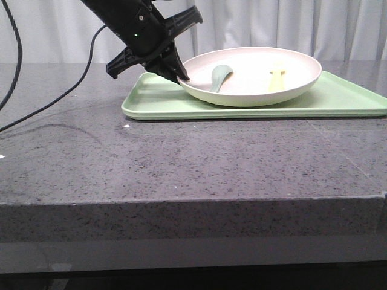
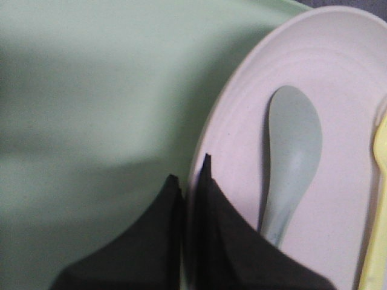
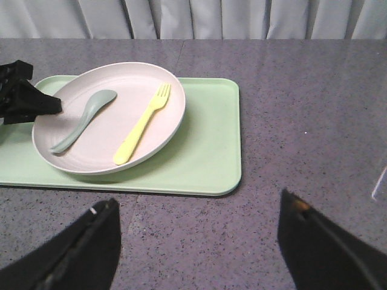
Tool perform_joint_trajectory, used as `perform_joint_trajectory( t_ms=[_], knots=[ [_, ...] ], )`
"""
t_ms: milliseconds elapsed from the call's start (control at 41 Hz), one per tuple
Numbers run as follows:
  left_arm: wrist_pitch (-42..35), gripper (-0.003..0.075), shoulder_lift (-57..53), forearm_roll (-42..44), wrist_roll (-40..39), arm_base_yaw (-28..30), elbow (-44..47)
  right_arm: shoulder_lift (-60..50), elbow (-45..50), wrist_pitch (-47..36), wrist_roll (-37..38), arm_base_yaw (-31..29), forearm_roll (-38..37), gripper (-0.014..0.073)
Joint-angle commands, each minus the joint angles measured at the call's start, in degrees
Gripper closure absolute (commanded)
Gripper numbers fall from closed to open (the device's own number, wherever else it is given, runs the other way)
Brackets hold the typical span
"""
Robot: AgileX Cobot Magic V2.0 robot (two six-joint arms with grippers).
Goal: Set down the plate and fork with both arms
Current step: 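Lower the cream plate onto the green tray with the left gripper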
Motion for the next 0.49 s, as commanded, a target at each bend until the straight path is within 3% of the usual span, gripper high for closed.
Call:
perform_joint_trajectory(
  t_ms=[0,463],
  knots=[
    [-3.3,0.0736,-3.9,-1.3,-1.2,-0.7,-2.2,0.6,-2.1,-4.4,-0.3,0.0,-0.4,0.0028],
    [-0.8,0.0730,-3.9,-0.1,-1.3,-0.7,-2.2,0.6,-2.1,-4.4,-0.3,0.0,-0.4,0.0028]
  ],
)
